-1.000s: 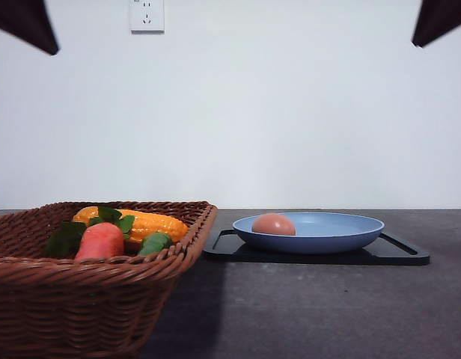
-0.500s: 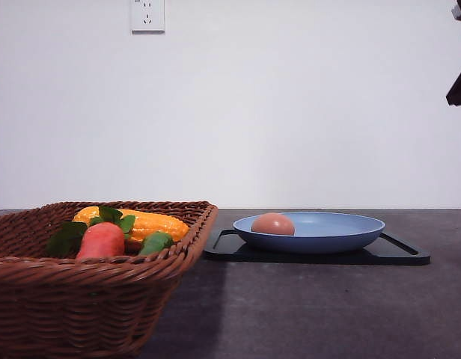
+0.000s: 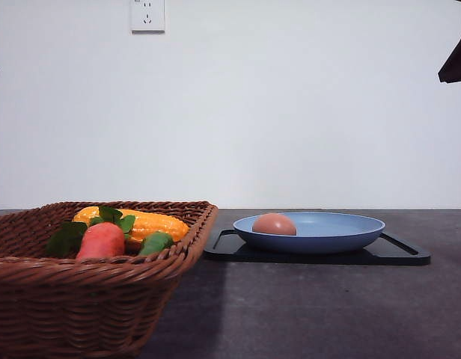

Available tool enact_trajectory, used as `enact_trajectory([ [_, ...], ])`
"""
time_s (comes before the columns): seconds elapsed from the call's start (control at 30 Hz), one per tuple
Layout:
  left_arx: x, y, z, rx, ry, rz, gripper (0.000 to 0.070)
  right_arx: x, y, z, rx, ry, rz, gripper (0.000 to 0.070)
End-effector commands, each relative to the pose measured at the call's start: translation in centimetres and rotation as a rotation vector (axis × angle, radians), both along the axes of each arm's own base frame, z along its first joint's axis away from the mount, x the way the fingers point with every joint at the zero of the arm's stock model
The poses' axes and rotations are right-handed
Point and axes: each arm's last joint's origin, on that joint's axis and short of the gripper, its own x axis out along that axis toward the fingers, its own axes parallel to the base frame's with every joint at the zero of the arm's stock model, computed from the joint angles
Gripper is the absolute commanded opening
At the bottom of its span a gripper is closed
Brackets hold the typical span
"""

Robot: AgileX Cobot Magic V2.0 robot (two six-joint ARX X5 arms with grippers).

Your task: Transfer egg from basket to plate and serve

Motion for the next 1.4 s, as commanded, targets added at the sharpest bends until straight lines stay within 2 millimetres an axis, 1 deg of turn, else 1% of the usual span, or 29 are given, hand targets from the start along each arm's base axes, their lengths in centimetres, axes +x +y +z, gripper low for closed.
enact_trajectory([
  [0.0, -0.2, 0.0, 0.6, -0.016, -0.034, -0.002, 0.0000, 0.0, 0.1, 0.4, 0.021, -0.010, -0.003, 0.0003],
  [0.1, -1.7, 0.6, 1.3, 0.005, -0.127, -0.014, 0.0000, 0.0, 0.1, 0.4, 0.020, -0.011, -0.003, 0.0003],
  [0.2, -3.4, 1.4, 1.3, 0.052, -0.236, -0.012, 0.0000, 0.0, 0.1, 0.4, 0.020, -0.011, -0.003, 0.0003],
  [0.23, -3.7, 1.7, 1.2, 0.058, -0.253, -0.002, 0.0000, 0.0, 0.1, 0.4, 0.020, -0.011, -0.003, 0.0003],
  [0.3, -4.6, 2.4, 0.3, 0.064, -0.308, 0.041, 0.0000, 0.0, 0.1, 0.4, 0.020, -0.011, -0.003, 0.0003],
  [0.4, -5.1, 3.2, -1.5, 0.062, -0.341, 0.122, 0.0000, 0.0, 0.1, 0.4, 0.020, -0.011, -0.002, 0.0003],
  [0.57, -4.9, 4.1, -4.4, 0.051, -0.350, 0.238, 0.0000, 0.0, 0.1, 0.4, 0.020, -0.011, -0.003, 0.0003],
  [0.67, -4.4, 4.4, -6.2, 0.055, -0.301, 0.284, 0.0000, 0.0, 0.1, 0.4, 0.020, -0.011, -0.003, 0.0003],
  [0.8, -4.0, 4.6, -7.8, 0.062, -0.250, 0.311, 0.0000, 0.0, 0.1, 0.4, 0.020, -0.011, -0.003, 0.0003],
  [1.0, -3.5, 4.6, -9.9, 0.058, -0.187, 0.316, 0.0000, 0.0, 0.1, 0.4, 0.021, -0.011, -0.003, 0.0003],
  [1.17, -3.3, 4.6, -11.6, -0.009, -0.128, 0.333, 0.0000, 0.0, 0.1, 0.4, 0.021, -0.011, -0.003, 0.0003],
  [1.37, -3.3, 4.6, -11.6, -0.030, -0.126, 0.331, 0.0000, 0.0, 0.1, 0.4, 0.021, -0.012, -0.003, 0.0003],
])
